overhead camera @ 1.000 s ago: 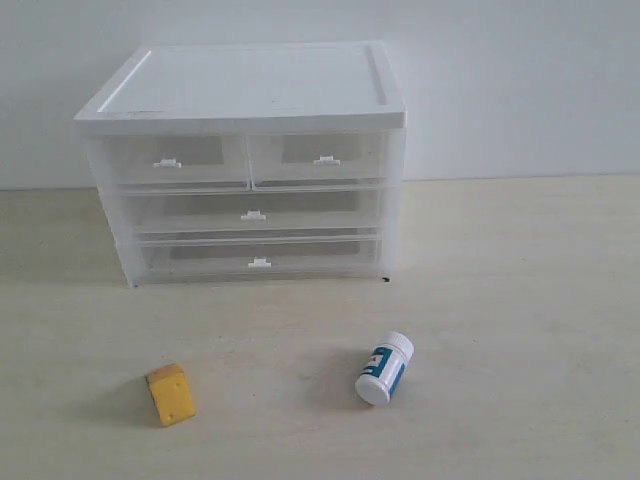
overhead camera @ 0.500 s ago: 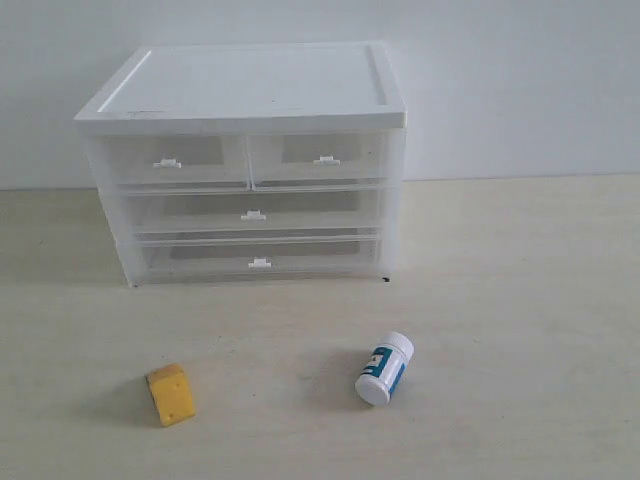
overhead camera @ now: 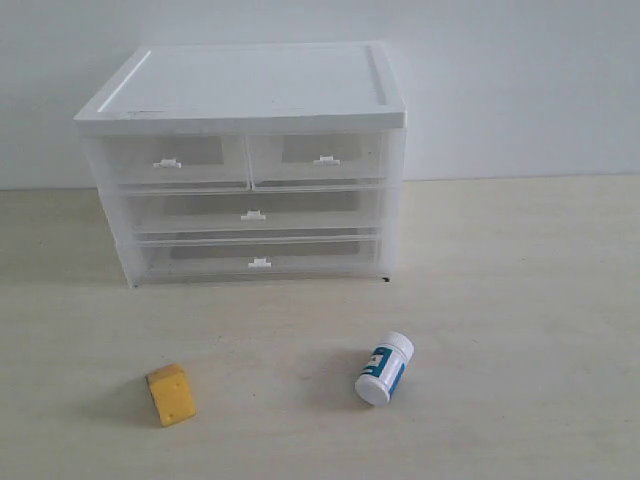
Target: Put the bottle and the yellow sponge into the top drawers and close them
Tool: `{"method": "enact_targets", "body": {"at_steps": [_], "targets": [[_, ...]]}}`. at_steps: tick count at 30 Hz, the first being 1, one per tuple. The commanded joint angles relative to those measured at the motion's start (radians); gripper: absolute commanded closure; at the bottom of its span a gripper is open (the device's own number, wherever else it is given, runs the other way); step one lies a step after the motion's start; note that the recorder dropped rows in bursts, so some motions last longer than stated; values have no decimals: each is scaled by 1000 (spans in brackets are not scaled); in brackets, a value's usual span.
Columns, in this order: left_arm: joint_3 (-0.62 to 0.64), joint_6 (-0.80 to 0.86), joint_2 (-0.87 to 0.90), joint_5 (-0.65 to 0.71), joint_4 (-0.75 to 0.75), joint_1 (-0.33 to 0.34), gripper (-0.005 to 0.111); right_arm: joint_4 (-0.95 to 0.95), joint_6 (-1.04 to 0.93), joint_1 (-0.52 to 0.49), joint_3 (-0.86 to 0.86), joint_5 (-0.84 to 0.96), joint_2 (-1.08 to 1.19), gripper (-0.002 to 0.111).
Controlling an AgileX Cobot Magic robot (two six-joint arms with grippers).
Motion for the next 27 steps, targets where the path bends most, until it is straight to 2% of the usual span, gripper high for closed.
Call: {"method": "enact_targets", "body": {"at_steps": [1,4,8,11,15,19,22,27], "targets": [[-118,198,7,13,-9,1,103,-10,-2,-5,0,-12,-5,108],[-201,292,75,53,-61,1,103,-10,-2,-5,0,-12,-5,108],[-290,442,231,94,-216,1,103,-10,-2,-5,0,-12,-5,108],[-352,741,373,191,-439,1,103,-10,-2,-5,0,-12,-5,108],[-394,1197,580,396,-745,1,103,-10,-2,-5,0,-12,-5,108],[-399,1430,787,579,-933,1,103,-10,-2,-5,0,-12,-5,108],[-399,1501,924,642,-965,1,103,-10,-2,-5,0,-12,-5,108],[-411,1621,1106,653,-965,1,103,-10,-2,-5,0,-12,-5,108]]}}
